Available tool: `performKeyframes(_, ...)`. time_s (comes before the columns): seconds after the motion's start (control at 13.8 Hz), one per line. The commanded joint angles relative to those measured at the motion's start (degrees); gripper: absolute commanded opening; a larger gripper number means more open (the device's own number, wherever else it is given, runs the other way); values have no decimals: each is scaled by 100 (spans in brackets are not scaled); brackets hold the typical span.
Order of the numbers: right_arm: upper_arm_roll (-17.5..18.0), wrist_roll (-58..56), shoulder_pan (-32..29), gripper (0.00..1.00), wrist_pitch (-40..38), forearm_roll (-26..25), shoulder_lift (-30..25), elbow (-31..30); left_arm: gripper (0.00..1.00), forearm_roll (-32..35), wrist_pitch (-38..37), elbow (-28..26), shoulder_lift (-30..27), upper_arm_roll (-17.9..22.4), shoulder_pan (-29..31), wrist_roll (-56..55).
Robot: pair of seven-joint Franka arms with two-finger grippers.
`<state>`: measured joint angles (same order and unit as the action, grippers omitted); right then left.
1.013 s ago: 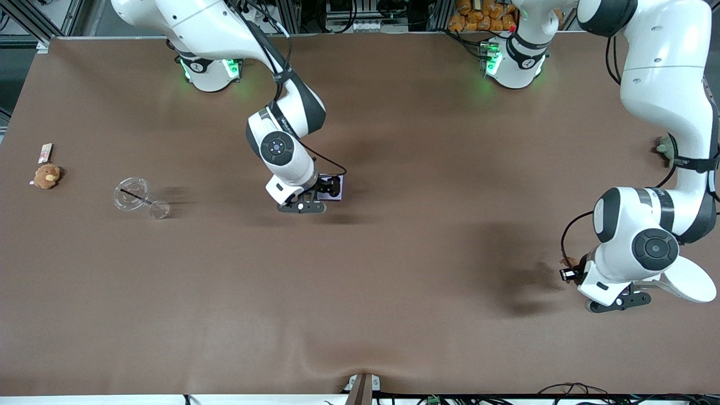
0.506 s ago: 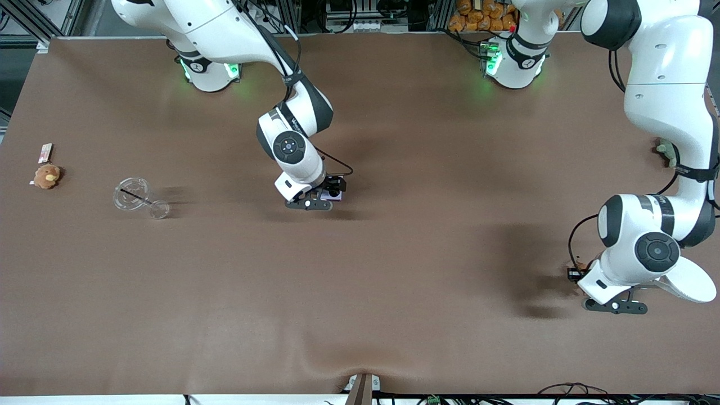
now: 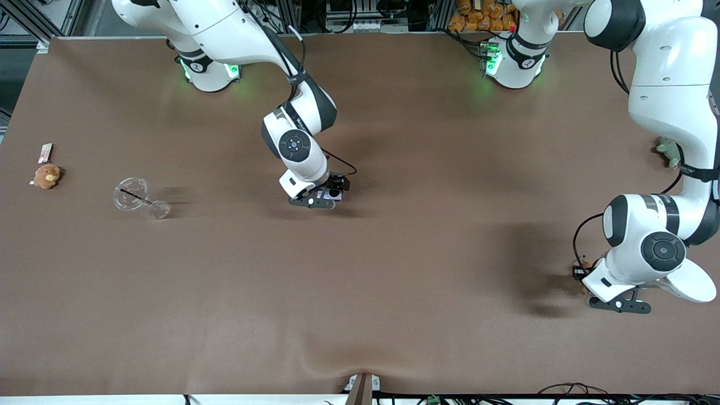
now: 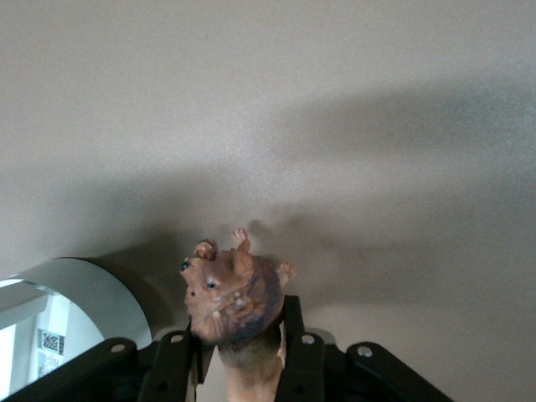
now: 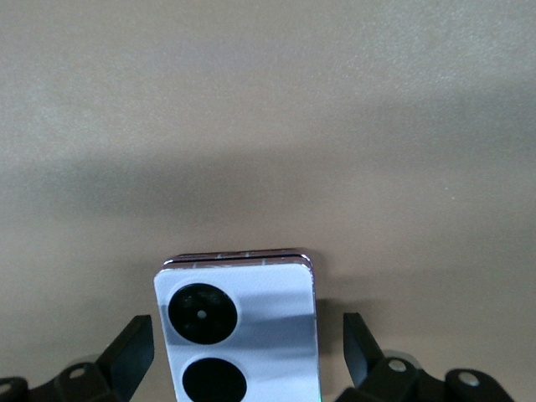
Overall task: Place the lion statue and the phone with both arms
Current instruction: 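Set the lion beside the lamp while the right gripper carries the phone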
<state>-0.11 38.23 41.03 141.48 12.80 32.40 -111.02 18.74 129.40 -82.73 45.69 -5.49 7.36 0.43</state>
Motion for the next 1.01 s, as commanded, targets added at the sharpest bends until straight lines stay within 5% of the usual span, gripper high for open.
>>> performKeyframes(0.0, -50, 168, 159, 100, 108, 144, -15, -77, 100, 130, 94, -33, 19, -40, 46, 54)
performKeyframes(0.51, -59, 176, 273, 100, 265, 135, 161, -95, 100, 104, -36, -15, -200, -92, 38, 37)
performKeyframes(0.58, -59, 159, 274, 82, 266, 126, 161, -95, 100, 104, -255, -7, -306, -110, 20, 28)
performKeyframes(0.8, -77, 106, 292, 0, 187, 82, 118, -95, 100, 95, -931, -6, -736, -346, 2, -42)
performKeyframes(0.94, -129, 97, 213, 0, -302, 73, -101, -69, 100, 42, -1589, 2, -1183, -557, 11, -34)
